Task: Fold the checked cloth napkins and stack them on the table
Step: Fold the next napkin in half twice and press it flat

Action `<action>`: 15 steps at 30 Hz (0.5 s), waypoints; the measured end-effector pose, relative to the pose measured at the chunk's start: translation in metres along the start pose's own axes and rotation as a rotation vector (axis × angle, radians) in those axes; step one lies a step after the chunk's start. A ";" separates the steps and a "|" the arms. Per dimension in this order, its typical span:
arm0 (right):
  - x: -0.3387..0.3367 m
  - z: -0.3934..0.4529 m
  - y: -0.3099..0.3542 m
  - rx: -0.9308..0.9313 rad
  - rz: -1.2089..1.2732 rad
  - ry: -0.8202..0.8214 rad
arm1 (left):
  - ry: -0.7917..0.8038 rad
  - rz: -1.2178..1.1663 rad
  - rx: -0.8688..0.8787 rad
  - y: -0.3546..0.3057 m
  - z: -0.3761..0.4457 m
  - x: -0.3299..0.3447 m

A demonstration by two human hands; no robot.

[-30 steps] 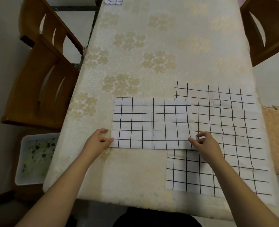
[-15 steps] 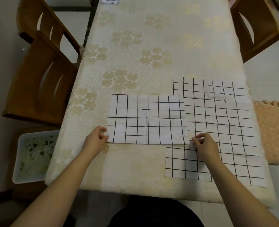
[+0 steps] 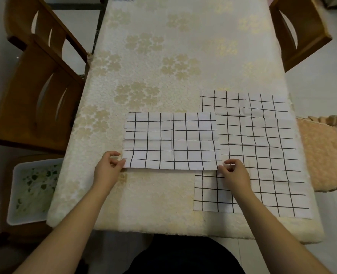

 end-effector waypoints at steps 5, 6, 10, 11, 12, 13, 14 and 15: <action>-0.001 -0.004 -0.009 0.026 -0.011 0.004 | -0.015 -0.036 -0.022 0.003 -0.001 0.003; -0.001 -0.004 -0.010 0.026 -0.017 0.004 | -0.016 -0.028 -0.019 0.004 -0.001 0.004; 0.000 -0.010 -0.013 0.013 -0.084 0.005 | -0.030 0.080 0.028 0.001 -0.006 0.008; -0.001 -0.013 -0.012 -0.001 -0.119 -0.017 | -0.040 0.115 0.050 0.000 -0.008 0.009; -0.001 -0.015 -0.011 -0.024 -0.155 -0.054 | -0.061 0.164 0.084 0.000 -0.010 0.010; -0.001 -0.017 -0.009 -0.058 -0.189 -0.101 | -0.090 0.226 0.134 -0.001 -0.011 0.011; -0.001 -0.019 -0.005 -0.106 -0.232 -0.147 | -0.121 0.291 0.201 -0.002 -0.012 0.014; 0.002 -0.020 0.001 -0.169 -0.279 -0.182 | -0.142 0.346 0.285 -0.004 -0.013 0.017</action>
Point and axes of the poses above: each hand's wrist, its own z-axis towards the middle knuckle, its own x-axis out of the palm, y = z × x, the point moved 4 cm from there along z, towards the middle knuckle
